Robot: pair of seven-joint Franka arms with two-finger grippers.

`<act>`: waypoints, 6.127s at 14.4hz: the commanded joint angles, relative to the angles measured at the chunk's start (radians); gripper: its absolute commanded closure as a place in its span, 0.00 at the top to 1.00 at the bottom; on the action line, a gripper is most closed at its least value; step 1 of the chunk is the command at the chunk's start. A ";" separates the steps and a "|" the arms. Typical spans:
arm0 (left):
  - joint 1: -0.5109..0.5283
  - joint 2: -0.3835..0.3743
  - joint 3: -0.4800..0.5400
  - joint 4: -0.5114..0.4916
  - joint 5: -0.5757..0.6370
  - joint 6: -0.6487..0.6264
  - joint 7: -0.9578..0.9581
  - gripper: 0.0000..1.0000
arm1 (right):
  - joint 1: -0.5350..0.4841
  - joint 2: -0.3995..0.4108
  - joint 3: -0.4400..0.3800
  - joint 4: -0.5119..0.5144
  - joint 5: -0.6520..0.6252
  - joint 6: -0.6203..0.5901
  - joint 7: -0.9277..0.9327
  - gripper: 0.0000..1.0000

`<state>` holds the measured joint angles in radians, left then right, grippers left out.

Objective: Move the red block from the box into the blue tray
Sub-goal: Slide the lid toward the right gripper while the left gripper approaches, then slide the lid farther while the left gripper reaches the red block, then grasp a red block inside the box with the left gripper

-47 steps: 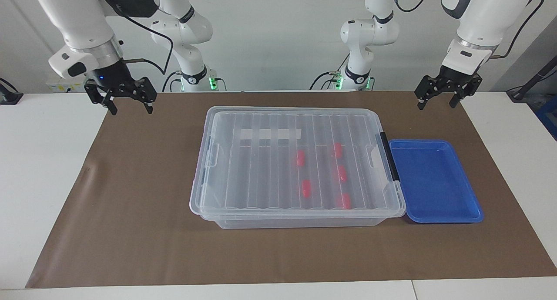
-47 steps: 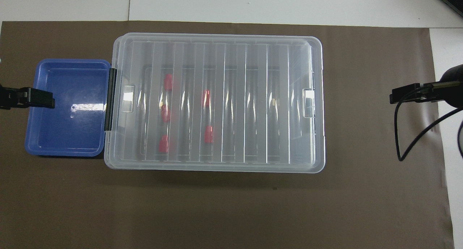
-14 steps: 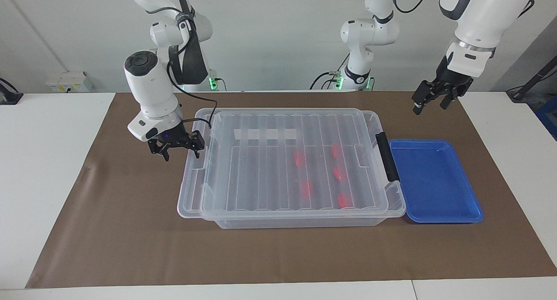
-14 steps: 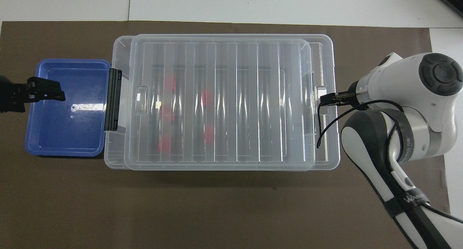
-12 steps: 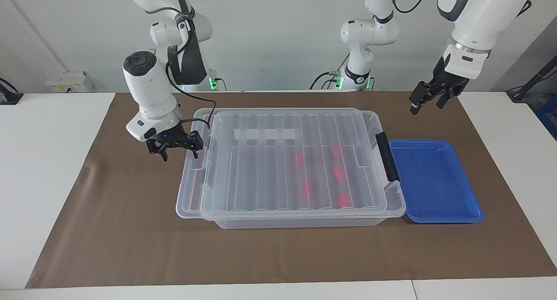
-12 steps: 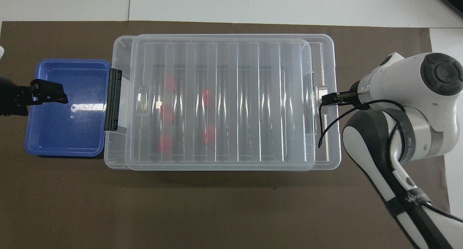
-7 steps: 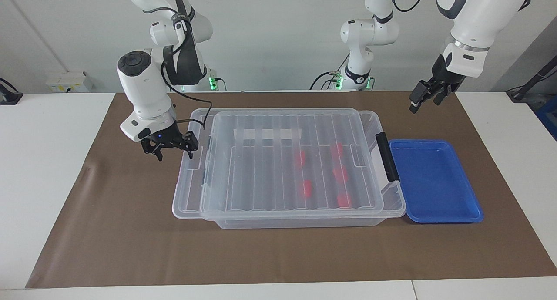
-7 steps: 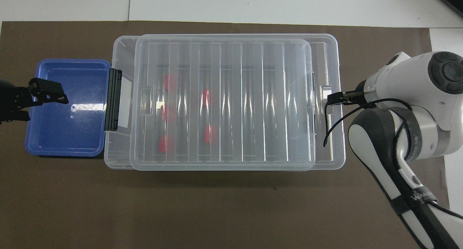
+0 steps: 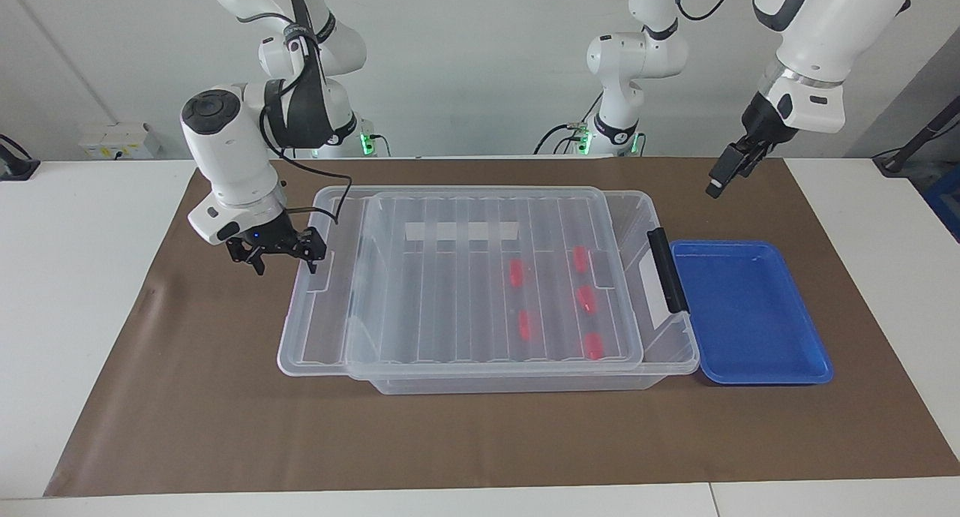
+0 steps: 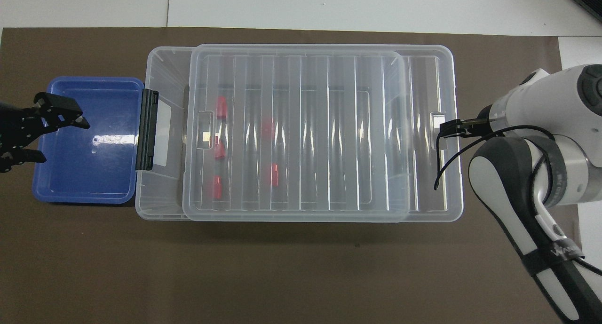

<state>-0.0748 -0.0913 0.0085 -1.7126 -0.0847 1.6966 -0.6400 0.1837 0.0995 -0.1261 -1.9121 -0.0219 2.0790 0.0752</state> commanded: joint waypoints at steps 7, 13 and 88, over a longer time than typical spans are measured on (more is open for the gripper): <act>-0.037 -0.031 0.008 -0.081 -0.017 0.147 -0.383 1.00 | -0.046 -0.011 0.000 -0.010 -0.030 -0.042 0.005 1.00; -0.085 -0.027 0.010 -0.128 -0.006 0.276 -0.408 1.00 | -0.070 -0.018 0.000 -0.010 -0.052 -0.045 0.000 1.00; -0.349 0.351 0.010 -0.354 0.269 0.752 -0.294 1.00 | -0.153 -0.126 0.036 0.380 -0.021 -0.636 -0.095 1.00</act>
<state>-0.4031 0.2659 0.0018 -2.0416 0.1443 2.4431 -0.9139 0.0606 -0.0418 -0.1127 -1.5525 -0.0499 1.4418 0.0047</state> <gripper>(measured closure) 0.000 0.000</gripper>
